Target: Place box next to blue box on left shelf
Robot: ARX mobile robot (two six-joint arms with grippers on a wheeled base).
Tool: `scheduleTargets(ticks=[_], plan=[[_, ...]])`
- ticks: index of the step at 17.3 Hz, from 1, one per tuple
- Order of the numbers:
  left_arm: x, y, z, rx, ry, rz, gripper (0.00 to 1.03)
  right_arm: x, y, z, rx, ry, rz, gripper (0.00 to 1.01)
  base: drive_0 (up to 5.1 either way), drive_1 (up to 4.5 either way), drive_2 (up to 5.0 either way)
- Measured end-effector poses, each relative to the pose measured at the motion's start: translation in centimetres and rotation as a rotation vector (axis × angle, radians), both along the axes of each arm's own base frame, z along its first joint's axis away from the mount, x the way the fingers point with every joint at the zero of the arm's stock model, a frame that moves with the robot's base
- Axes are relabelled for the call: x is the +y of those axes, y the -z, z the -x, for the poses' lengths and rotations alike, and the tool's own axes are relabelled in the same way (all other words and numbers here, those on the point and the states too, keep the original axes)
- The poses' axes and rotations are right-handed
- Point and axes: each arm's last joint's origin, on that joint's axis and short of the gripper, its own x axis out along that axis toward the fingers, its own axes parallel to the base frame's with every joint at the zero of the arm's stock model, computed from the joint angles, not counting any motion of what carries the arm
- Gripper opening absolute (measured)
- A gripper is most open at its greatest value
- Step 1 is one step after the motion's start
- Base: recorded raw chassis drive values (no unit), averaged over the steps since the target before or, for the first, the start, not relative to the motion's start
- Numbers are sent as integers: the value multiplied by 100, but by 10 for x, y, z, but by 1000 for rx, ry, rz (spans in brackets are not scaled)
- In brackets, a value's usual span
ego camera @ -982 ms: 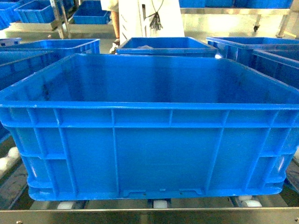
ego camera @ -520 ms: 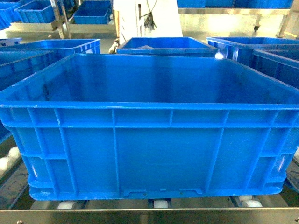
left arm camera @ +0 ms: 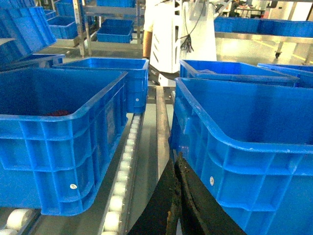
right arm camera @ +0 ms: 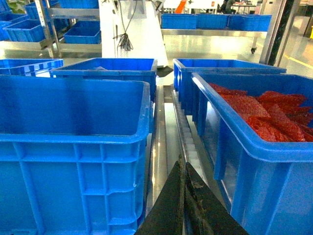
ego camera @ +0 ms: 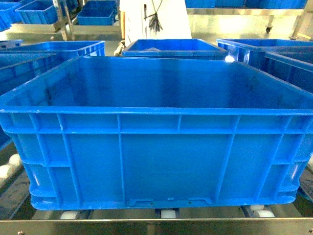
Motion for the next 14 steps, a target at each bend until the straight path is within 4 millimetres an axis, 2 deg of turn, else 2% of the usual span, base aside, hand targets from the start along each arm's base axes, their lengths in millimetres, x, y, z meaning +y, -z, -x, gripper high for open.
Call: scheduleTargets(ticks=[5,10,12,13,14], plan=[[0,0,3,-2,0,0,1,0,-1,3,-4,0,0,1,0,0,0],[0,0,12,-2,0,0,1,0,0,13,-3,0,0,1,0,0,0],[0,7,21,47,1,-1,1,0,1,15,6,0,0,1,0,0,0],[0,1,23,-11,-1,-2,1,0,7,22,52,-3,0,1,0,0,0],[0,5,22,24,2,-3,1,0,2,25,-8,0,0,1,0,0,0]])
